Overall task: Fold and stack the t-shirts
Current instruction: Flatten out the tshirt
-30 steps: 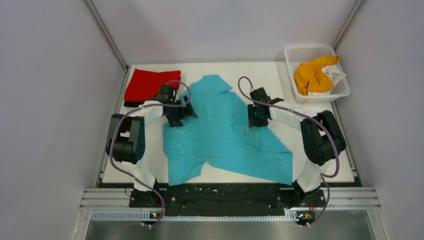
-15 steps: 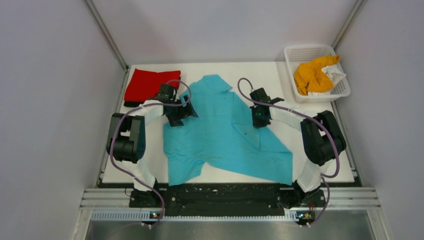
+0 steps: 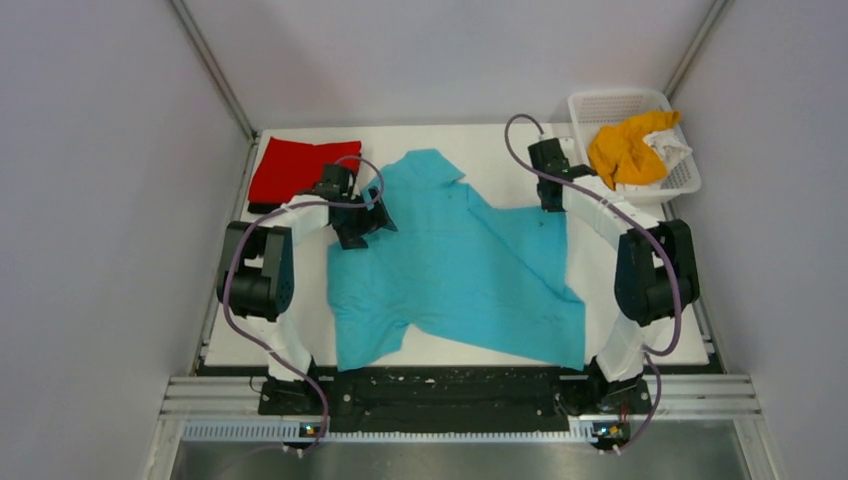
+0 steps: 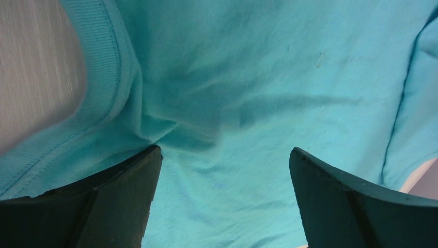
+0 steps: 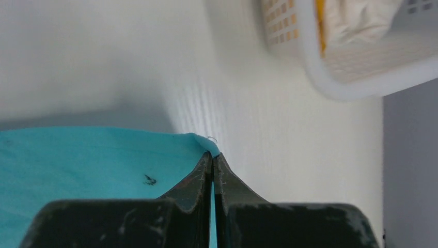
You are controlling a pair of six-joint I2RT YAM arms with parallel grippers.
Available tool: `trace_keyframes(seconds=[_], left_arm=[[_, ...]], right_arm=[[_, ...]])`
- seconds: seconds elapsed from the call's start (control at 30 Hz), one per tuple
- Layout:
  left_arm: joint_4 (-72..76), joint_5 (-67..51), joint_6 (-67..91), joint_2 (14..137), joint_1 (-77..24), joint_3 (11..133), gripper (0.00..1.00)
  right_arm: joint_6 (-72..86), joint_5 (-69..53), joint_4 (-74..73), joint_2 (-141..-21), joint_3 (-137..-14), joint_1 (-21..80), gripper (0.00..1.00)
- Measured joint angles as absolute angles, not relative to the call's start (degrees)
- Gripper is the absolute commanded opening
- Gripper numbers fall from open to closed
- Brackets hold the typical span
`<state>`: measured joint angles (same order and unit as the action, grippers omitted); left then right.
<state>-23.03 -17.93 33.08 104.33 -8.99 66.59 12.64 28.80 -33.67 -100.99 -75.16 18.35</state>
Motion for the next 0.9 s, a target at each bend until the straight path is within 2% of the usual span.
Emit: trace_keyframes(seconds=[0.2,0.23,0.27,0.33,0.37,0.47,0.57,0.67,0.9], left_arm=[[-24.14,-17.5,33.06,105.56,-9.04,68.51,0.99],[-24.16,-17.26,33.06,105.56,-9.06,68.6,0.99],[-24.18,-17.08,33.06,105.56,-9.06,68.6,0.99],[-24.23,-16.99,33.06,105.56,-9.06,68.66,0.99],[-24.25,-16.91,33.04,105.56,-9.06,68.71,0.99],[-24.51,-16.88,33.01,105.56,-9.06,69.06,0.99],[-24.69,-17.21,32.99,105.56,-9.08,69.65,0.99],[-24.97,-17.41,32.84,105.56,-9.37,70.63,0.99],[-26.33,-18.74,32.08,105.84,-10.41,76.75,0.99]], right_arm=[[8.69,40.07,-30.85,-104.9,-82.11,14.09,0.0],[8.27,41.54,-30.7,-105.43,-82.74,13.89,0.08],[7.66,43.33,-30.52,-105.89,-83.35,13.82,0.22],[7.2,45.67,-30.35,-106.17,-83.92,13.87,0.6],[7.25,46.61,-30.39,-106.28,-84.18,13.87,0.68],[7.11,47.51,-30.48,-106.26,-84.58,14.09,0.82],[7.73,44.93,-30.96,-106.21,-84.53,14.31,0.88],[8.78,39.86,-30.87,-105.08,-84.03,15.22,0.98],[15.59,22.55,-29.95,-98.8,-78.08,17.63,0.99]])
